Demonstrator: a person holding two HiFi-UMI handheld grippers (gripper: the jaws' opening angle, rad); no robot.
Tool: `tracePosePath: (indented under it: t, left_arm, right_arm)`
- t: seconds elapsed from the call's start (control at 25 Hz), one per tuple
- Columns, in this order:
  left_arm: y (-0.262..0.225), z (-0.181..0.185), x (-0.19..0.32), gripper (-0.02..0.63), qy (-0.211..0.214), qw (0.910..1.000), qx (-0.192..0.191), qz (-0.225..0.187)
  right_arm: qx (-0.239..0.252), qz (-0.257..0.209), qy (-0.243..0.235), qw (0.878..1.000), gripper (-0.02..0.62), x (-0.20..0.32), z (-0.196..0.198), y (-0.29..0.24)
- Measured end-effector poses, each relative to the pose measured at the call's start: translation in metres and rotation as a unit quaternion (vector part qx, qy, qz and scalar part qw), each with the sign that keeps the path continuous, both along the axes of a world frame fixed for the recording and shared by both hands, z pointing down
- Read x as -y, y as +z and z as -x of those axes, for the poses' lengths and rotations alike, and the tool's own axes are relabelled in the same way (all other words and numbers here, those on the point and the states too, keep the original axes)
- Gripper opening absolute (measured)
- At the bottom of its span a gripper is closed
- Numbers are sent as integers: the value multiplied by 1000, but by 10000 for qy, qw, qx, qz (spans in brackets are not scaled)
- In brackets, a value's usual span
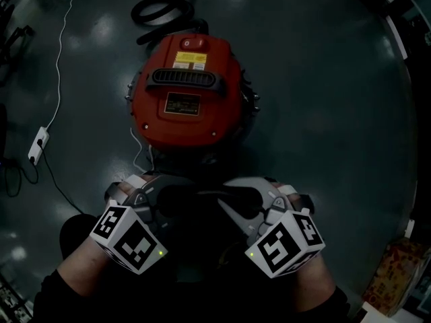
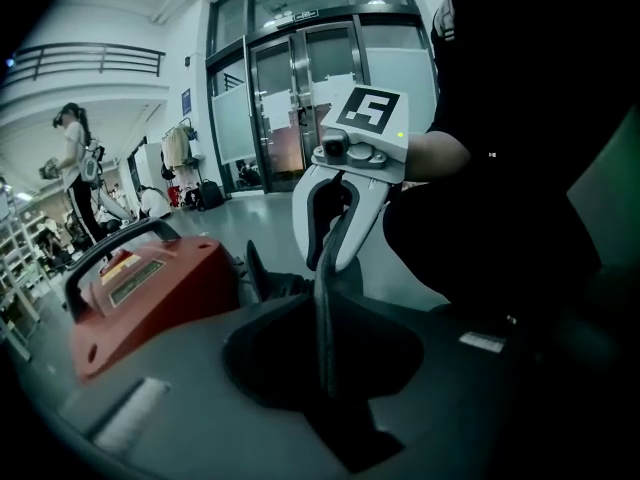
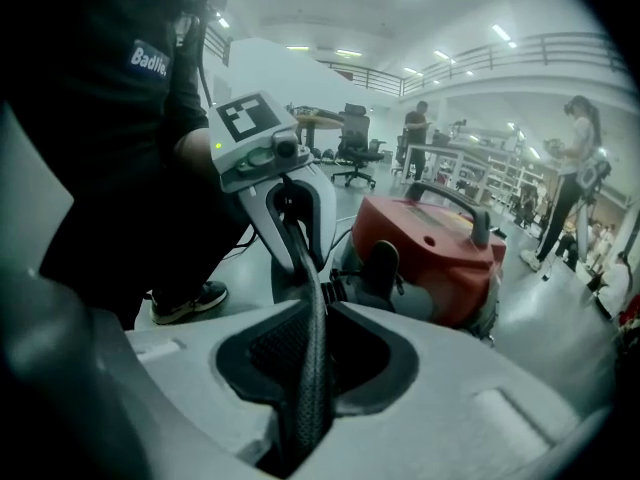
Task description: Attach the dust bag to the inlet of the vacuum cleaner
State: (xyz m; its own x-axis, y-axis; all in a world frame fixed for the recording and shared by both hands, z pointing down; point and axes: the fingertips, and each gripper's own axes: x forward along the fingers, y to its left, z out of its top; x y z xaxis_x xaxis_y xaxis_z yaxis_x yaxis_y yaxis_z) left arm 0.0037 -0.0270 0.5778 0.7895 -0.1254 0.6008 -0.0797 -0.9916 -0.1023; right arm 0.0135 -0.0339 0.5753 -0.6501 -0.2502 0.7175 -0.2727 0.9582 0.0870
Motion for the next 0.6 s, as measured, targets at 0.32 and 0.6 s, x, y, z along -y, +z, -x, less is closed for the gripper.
tracePosePath:
  t: [0.32, 0.6]
  left_arm:
    - [-1, -2, 7, 70, 90, 9997, 153, -152]
    - [-1, -11, 10, 83, 267, 9991, 255, -221]
  right_arm:
    - [171, 111, 143, 9997, 66, 2, -1, 0]
    - [312, 252, 360, 9985, 58, -1, -8, 2]
